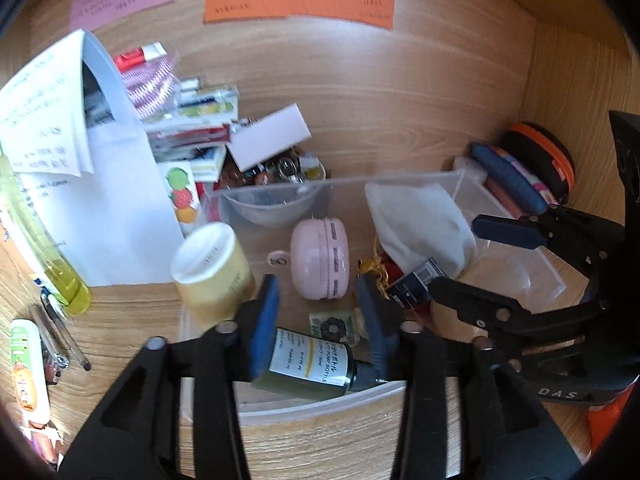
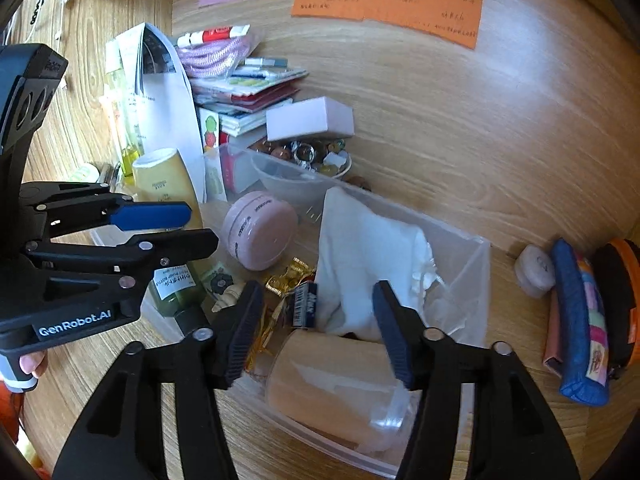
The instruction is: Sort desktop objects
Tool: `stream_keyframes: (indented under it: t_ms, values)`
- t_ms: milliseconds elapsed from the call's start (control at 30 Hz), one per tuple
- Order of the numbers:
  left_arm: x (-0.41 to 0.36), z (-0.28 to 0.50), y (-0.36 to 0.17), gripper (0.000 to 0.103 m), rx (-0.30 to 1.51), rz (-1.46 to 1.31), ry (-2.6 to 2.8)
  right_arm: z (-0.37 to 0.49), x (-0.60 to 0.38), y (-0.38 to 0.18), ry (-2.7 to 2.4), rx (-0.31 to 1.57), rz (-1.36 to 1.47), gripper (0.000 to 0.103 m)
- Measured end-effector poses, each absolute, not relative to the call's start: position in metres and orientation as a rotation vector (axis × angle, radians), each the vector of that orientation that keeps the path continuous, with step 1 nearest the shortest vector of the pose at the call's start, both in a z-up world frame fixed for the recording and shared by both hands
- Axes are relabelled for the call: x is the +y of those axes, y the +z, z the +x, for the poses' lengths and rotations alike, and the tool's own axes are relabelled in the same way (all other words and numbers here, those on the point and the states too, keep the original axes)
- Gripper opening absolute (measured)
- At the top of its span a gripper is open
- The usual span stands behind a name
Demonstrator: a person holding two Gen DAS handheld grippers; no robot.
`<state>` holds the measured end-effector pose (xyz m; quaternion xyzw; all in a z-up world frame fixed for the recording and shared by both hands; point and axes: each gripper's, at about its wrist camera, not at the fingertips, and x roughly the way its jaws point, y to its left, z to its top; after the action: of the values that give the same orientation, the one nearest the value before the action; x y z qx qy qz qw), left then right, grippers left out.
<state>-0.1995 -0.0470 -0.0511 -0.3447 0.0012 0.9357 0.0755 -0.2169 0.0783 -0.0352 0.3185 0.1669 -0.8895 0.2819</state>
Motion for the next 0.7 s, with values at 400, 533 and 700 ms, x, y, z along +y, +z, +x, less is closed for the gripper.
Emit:
stream_keyframes:
  t_ms: [400, 533, 700]
  values:
    - [-0.046, -0.177, -0.021, 0.080, 0.060, -0.924, 2.911, -0.207, 0.083, -0.016, -2.436, 0.490, 0.784, 0.075]
    - [-0.044, -0.160, -0.009, 0.094, 0.093, -0.860, 2.950, -0.197, 0.086, -0.007, -2.467, 0.503, 0.745, 0.085]
    - [-0.043, -0.137, 0.006, 0.099, 0.097, -0.807, 2.973, -0.181, 0.096, 0.006, -2.513, 0.496, 0.714, 0.098]
